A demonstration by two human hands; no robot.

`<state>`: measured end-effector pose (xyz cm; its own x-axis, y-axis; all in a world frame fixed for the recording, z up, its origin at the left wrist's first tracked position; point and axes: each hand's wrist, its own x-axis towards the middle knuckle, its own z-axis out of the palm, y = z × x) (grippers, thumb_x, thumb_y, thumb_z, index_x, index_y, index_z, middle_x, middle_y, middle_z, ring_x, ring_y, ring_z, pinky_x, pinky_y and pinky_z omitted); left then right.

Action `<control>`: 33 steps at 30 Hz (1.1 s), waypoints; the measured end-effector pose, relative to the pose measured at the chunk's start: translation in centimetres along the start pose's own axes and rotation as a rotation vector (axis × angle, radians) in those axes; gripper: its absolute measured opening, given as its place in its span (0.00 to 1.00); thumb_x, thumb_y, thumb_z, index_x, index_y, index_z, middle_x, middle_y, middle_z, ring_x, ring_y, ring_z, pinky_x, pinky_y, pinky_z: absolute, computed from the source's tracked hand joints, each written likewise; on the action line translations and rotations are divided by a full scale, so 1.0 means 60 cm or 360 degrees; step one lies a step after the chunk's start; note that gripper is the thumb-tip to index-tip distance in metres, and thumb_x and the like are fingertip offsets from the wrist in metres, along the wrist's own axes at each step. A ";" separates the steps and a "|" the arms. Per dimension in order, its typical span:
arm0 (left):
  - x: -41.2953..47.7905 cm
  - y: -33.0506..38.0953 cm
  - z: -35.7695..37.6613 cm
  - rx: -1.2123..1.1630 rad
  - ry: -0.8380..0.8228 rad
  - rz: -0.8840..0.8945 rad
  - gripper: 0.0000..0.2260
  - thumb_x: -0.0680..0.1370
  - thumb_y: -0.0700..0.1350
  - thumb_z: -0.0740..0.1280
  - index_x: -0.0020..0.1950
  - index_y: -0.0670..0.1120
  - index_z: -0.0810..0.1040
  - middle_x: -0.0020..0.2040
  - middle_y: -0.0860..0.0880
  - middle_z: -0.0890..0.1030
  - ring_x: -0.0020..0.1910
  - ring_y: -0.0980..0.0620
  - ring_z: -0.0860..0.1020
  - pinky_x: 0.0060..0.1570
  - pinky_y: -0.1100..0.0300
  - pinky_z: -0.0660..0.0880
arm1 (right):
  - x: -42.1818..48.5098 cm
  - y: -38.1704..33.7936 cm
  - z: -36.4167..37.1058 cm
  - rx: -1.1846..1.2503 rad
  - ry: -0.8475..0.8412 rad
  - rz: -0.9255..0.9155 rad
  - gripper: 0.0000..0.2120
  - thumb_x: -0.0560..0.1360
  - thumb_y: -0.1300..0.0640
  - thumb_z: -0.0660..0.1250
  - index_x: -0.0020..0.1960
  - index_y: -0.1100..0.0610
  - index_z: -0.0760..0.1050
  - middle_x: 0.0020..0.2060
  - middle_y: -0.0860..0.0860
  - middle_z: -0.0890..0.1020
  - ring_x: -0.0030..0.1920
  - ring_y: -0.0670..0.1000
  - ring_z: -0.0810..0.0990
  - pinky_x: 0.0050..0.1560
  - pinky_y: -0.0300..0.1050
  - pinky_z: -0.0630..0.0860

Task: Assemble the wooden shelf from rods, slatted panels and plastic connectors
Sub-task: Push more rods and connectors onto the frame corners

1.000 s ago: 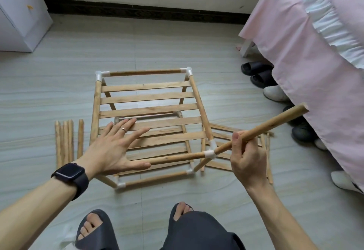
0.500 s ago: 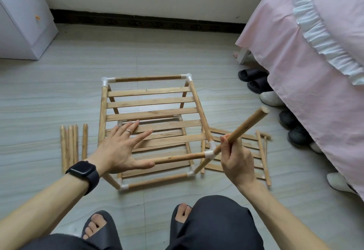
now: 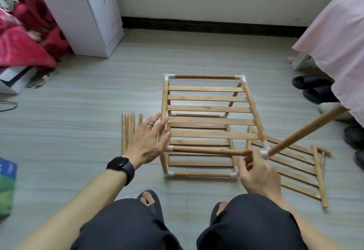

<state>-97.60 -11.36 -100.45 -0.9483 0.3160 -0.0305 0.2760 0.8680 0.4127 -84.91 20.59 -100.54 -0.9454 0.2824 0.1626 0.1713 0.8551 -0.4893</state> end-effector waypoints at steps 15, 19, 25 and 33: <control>-0.018 -0.199 0.129 -0.0121 -0.0524 -0.1064 0.23 0.81 0.51 0.58 0.76 0.48 0.68 0.72 0.45 0.71 0.69 0.43 0.71 0.66 0.48 0.72 | 0.199 -0.253 0.204 -0.0419 -0.0687 -0.0680 0.32 0.74 0.26 0.30 0.77 0.28 0.39 0.83 0.47 0.48 0.81 0.51 0.41 0.79 0.59 0.41; 0.028 -0.217 0.194 0.0105 -0.0506 -0.0940 0.20 0.82 0.49 0.58 0.74 0.53 0.69 0.70 0.47 0.73 0.67 0.45 0.73 0.59 0.51 0.75 | 0.194 -0.237 0.212 -0.0414 -0.0636 -0.0683 0.30 0.76 0.26 0.31 0.77 0.28 0.37 0.82 0.45 0.48 0.81 0.49 0.40 0.80 0.60 0.41; 0.078 -0.229 0.261 0.0294 -0.0501 -0.0963 0.16 0.83 0.41 0.56 0.69 0.51 0.70 0.60 0.43 0.73 0.56 0.42 0.77 0.45 0.52 0.72 | 0.194 -0.233 0.222 -0.0351 -0.0504 -0.0718 0.28 0.79 0.28 0.39 0.79 0.29 0.44 0.81 0.46 0.55 0.82 0.51 0.48 0.78 0.63 0.49; 0.096 -0.187 0.174 -0.0748 0.0086 -0.1019 0.04 0.78 0.52 0.61 0.48 0.55 0.74 0.45 0.53 0.81 0.45 0.47 0.78 0.41 0.56 0.75 | 0.217 -0.243 0.210 -0.0388 -0.0609 -0.0670 0.29 0.76 0.26 0.35 0.76 0.26 0.41 0.82 0.45 0.52 0.81 0.49 0.45 0.79 0.58 0.41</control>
<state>-104.54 -15.27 -114.78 -0.9099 -0.2189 -0.3525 -0.4088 0.6185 0.6711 -103.21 6.30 -102.11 -0.9703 -0.2382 -0.0415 -0.2224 0.9467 -0.2329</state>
